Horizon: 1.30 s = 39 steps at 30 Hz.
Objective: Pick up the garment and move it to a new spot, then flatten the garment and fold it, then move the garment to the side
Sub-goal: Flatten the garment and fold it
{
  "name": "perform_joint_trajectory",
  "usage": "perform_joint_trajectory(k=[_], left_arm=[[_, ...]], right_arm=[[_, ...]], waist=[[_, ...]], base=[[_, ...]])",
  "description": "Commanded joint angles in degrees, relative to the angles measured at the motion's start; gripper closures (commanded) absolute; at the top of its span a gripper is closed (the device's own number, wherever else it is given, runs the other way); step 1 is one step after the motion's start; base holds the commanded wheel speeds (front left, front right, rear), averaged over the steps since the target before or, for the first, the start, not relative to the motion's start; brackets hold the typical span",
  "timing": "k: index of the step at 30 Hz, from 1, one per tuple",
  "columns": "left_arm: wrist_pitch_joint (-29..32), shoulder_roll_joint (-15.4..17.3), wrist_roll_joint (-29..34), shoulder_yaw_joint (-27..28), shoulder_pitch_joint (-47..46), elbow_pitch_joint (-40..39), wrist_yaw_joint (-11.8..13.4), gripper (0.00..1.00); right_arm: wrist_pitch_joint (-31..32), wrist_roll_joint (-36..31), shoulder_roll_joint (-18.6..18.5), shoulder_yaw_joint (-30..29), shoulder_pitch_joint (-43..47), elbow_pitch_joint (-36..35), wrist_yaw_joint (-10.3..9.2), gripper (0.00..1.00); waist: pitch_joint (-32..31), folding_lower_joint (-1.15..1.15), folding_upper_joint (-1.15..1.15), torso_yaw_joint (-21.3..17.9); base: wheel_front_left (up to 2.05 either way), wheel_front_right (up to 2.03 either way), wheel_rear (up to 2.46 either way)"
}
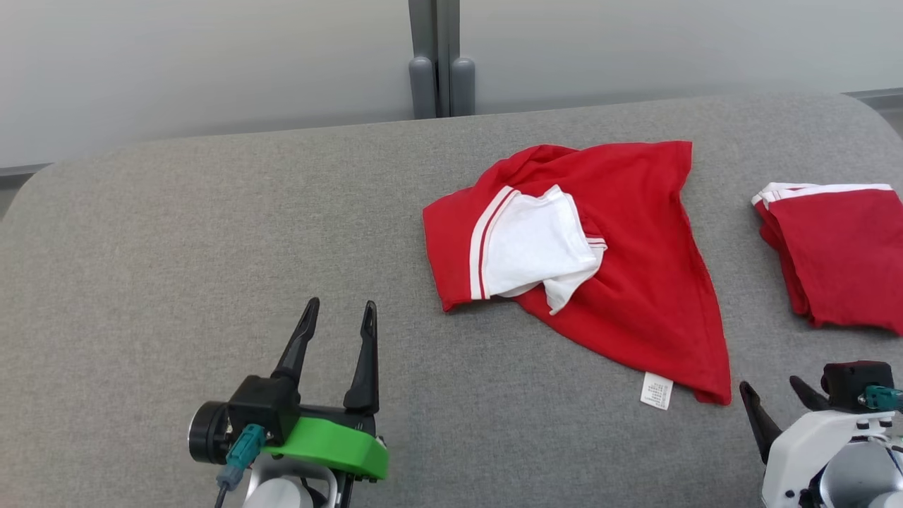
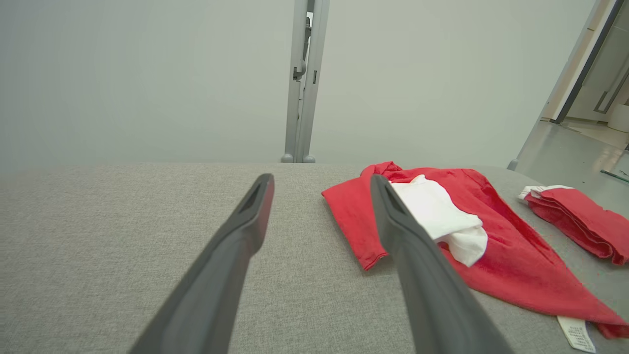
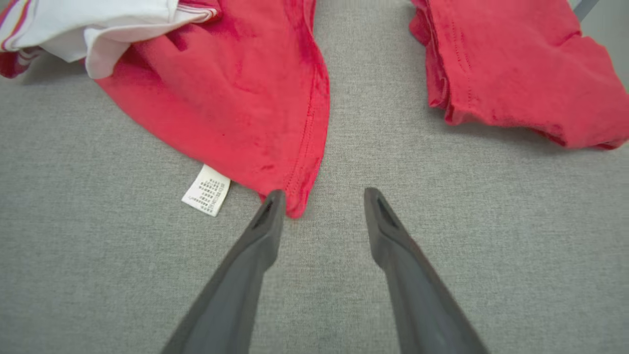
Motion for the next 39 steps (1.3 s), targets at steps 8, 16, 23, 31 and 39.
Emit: perform_joint_trajectory(k=[8,16,23,31,39], left_arm=[[0.0,0.2,0.2,0.3,-0.5,-0.7,-0.1,0.0],[0.0,0.2,-0.4,-0.7,-1.0,-3.5,-0.6,0.0],[0.0,0.2,1.3,-1.5,0.6,-3.5,-0.7,0.0],[0.0,0.2,2.7,-1.8,2.1,-3.1,-0.9,0.0],[0.0,0.2,2.8,-2.3,1.5,-2.7,-1.1,0.0]], right_arm=[[-9.6,-1.5,4.6,0.9,-5.3,-3.1,-0.09,0.0],[-20.1,0.9,7.0,6.9,-8.2,-1.2,-0.08,0.0],[-26.7,-0.4,7.8,9.8,-9.2,2.7,-0.08,0.0],[-30.2,0.7,8.7,9.0,-10.9,6.7,-0.09,0.0],[-32.5,0.9,8.5,7.8,-13.9,11.5,-0.09,0.0]], waist=[[0.2,0.0,0.0,1.7],[-0.1,0.0,0.0,3.8],[-0.4,0.0,0.0,5.4],[0.0,0.0,0.0,6.4],[0.6,0.0,0.0,6.9]], base=[[0.0,0.0,0.0],[0.0,0.0,0.0],[0.0,0.0,0.0],[0.0,0.0,0.0],[0.0,0.0,0.0]])
